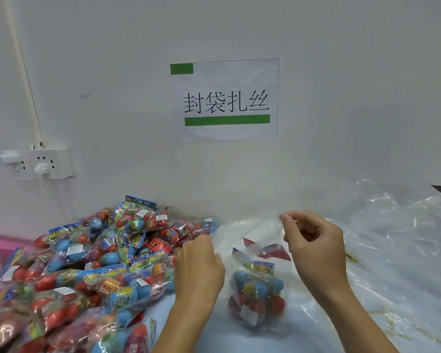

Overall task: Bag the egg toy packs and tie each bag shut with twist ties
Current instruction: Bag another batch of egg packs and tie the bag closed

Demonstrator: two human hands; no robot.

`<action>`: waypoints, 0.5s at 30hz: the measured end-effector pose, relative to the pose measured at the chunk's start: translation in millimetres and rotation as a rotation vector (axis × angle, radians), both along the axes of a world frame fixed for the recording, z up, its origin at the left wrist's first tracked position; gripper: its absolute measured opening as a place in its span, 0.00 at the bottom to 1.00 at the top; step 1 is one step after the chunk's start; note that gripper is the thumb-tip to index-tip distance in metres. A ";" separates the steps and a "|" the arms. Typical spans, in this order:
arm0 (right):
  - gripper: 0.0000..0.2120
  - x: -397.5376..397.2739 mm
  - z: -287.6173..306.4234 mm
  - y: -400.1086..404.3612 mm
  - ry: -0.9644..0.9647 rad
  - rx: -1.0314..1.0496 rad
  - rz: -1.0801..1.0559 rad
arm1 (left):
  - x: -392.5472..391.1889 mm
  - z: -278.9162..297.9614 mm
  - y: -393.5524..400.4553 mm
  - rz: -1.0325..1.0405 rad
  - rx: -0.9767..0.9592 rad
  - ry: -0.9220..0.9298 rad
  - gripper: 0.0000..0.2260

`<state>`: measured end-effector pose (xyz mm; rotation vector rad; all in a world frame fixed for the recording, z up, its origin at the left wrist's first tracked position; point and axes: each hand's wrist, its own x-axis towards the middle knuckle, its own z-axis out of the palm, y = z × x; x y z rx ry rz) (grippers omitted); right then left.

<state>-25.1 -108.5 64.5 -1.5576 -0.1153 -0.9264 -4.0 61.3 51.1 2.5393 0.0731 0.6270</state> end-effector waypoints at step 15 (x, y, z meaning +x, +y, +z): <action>0.07 7.1 -2.2 -16.5 0.026 0.245 -0.077 | 0.6 18.5 4.5 -0.281 -0.713 -0.548 0.05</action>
